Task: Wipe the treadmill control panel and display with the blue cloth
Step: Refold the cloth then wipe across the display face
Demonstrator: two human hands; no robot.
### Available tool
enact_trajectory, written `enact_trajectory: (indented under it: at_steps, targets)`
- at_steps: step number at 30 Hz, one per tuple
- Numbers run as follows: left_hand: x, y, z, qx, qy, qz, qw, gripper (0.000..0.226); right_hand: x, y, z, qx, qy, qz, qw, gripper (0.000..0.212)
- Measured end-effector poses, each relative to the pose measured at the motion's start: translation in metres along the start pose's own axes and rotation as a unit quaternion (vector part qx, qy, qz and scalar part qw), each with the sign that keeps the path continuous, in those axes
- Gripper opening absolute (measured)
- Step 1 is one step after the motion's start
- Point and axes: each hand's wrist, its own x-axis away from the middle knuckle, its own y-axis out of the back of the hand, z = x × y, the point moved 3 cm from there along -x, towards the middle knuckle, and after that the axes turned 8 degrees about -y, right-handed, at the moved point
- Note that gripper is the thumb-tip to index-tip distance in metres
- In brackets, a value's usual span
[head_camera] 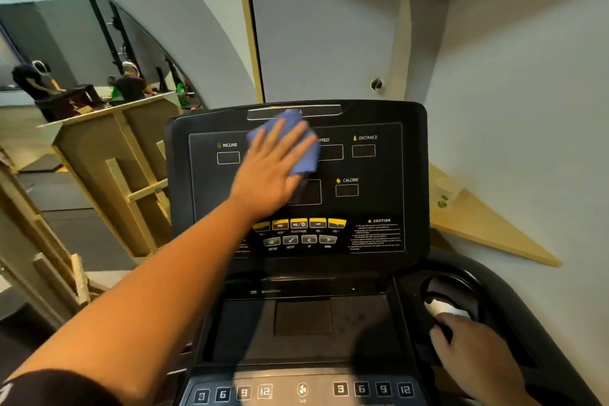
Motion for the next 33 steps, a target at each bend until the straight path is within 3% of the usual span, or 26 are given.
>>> enact_trajectory:
  at_steps: [2,4,6,7,9,12,14,18,20,22,26,29,33]
  targets:
    - [0.030,0.006,0.029,0.007,0.177,-0.043,0.983,0.067,0.001,0.002,0.001,-0.001,0.001,-0.002,1.000,0.036]
    - [0.035,0.007,0.036,0.023,0.362,-0.071,0.929,0.068,0.002,0.001,0.000,0.004,0.009,-0.009,1.000,0.036]
    - [0.013,0.009,0.020,0.046,0.468,-0.095,0.877,0.070,0.003,0.000,-0.001,0.004,0.016,-0.020,1.000,0.037]
    - [-0.005,0.007,0.006,0.053,0.480,-0.100,0.870,0.071,0.004,0.000,-0.002,0.002,0.014,-0.021,1.000,0.036]
    - [-0.044,0.000,-0.032,0.057,0.416,-0.092,0.903,0.072,0.005,0.002,-0.001,-0.001,0.009,-0.022,1.000,0.035]
    - [-0.092,-0.018,-0.107,0.040,0.220,-0.046,0.974,0.074,0.004,0.003,-0.001,0.012,0.014,-0.020,1.000,0.034]
    - [-0.107,-0.029,-0.150,0.038,0.079,0.000,0.996,0.071,0.004,0.002,-0.001,0.015,0.013,-0.019,1.000,0.034]
    - [-0.085,-0.038,-0.154,0.001,-0.175,0.075,0.982,0.062,0.003,0.001,0.000,0.009,0.015,-0.016,1.000,0.038]
    - [-0.051,-0.038,-0.126,-0.002,-0.215,0.074,0.974,0.059,0.002,0.001,0.001,0.022,0.008,-0.015,1.000,0.040]
    - [-0.009,-0.031,-0.092,0.006,-0.171,0.065,0.983,0.059,0.002,0.001,0.003,0.039,0.001,-0.015,0.999,0.038]
    - [0.086,-0.016,-0.021,-0.001,0.012,0.051,0.999,0.061,0.003,0.000,0.006,0.057,-0.016,-0.018,0.998,0.038]
    - [0.142,-0.009,0.011,0.009,0.177,0.051,0.983,0.062,0.004,-0.001,0.008,0.051,-0.023,-0.020,0.998,0.039]
    - [0.139,-0.014,-0.004,0.051,0.314,0.014,0.948,0.065,0.005,0.000,0.006,0.041,-0.022,-0.022,0.999,0.036]
